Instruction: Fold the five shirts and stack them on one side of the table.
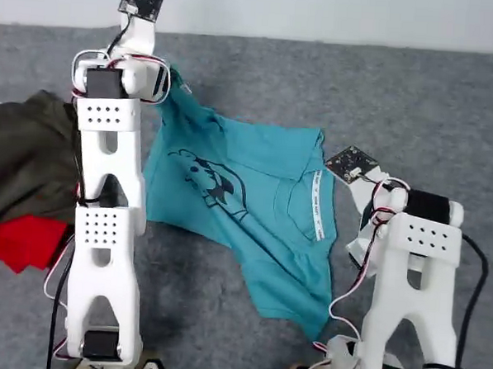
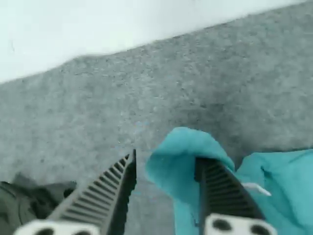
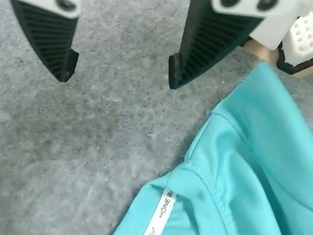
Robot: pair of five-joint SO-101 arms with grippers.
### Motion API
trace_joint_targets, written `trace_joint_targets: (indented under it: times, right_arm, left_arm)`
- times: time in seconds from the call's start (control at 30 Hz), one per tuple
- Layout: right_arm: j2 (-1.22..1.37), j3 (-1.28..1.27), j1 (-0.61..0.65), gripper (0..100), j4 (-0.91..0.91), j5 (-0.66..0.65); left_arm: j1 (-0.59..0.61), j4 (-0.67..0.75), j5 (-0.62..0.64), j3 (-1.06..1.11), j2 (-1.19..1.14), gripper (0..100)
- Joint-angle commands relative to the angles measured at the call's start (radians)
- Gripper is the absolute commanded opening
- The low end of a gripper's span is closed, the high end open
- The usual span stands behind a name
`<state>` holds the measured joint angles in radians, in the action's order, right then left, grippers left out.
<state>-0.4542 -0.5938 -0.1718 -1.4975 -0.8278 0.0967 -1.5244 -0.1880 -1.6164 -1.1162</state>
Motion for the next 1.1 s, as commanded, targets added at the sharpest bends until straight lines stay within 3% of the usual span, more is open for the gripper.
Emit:
trace_joint_targets:
  times: [0.0,0.2,0.4,0.5,0.73,0.9,1.07]
  right_arm:
    - [-0.007,0.048,-0.001,31.0,-0.015,0.002]
    - [-0.001,0.048,0.004,31.0,-0.005,0.005]
    - [-0.001,0.048,0.005,31.0,-0.005,0.006]
    - [-0.001,0.051,0.018,31.0,0.013,0.029]
    - [0.012,0.091,0.157,31.3,0.116,0.152]
    - [0.194,0.242,0.209,31.4,0.157,0.189]
    - [0.512,0.555,0.214,31.4,0.09,0.196]
  left_arm:
    - [0.043,0.155,0.017,-0.061,0.084,17]
    - [0.107,0.442,-0.003,-0.058,0.094,5]
    - [0.124,0.569,-0.23,-0.059,0.094,2]
    - [0.124,0.474,-0.235,-0.061,0.098,2]
    - [0.12,-0.216,-0.166,-0.062,0.187,2]
    - [0.158,-0.233,-0.143,-0.056,0.261,2]
    - [0.213,-0.235,0.011,-0.056,0.299,2]
